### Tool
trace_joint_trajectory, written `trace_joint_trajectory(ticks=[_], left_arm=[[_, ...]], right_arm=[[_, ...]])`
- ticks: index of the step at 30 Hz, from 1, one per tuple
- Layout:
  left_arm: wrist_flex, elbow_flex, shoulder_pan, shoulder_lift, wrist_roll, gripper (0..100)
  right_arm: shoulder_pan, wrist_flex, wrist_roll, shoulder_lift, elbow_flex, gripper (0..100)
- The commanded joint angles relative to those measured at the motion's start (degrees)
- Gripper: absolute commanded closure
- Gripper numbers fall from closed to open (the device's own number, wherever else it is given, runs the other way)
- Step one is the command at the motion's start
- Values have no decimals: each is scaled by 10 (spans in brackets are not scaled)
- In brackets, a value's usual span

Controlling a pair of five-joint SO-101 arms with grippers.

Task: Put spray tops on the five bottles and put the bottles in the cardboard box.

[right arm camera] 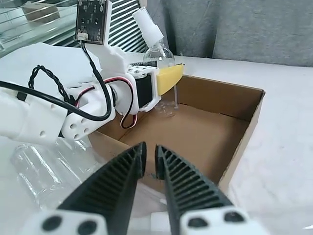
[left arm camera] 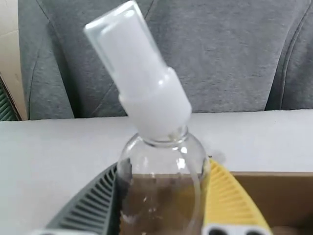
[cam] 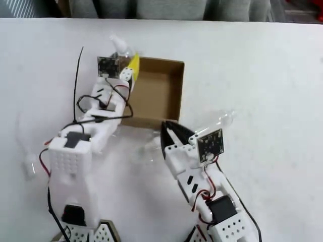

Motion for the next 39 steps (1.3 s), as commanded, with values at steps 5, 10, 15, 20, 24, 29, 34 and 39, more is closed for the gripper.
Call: trace_joint_trajectory(ticks=[5, 10, 15, 20, 24, 29, 34, 39], left_arm=[[-15, -61, -13, 13, 0, 976], [-14, -60, -14, 18, -3, 974], [26, -62, -13, 18, -4, 970], [30, -60, -18, 18, 0, 860], [48, -60, -20, 18, 1, 794], [62, -60, -20, 13, 1, 789], [63, -60, -20, 12, 1, 788], [60, -60, -20, 12, 1, 788]], right_arm=[[-4, 3, -4, -5, 4, 983], [-3, 3, -4, -5, 4, 983], [-3, 3, -4, -5, 4, 983], [-2, 3, -4, -5, 4, 983], [-2, 3, -4, -5, 4, 983], [-2, 3, -4, -5, 4, 983], [-2, 3, -2, -5, 4, 983], [-2, 3, -1, -5, 4, 983]])
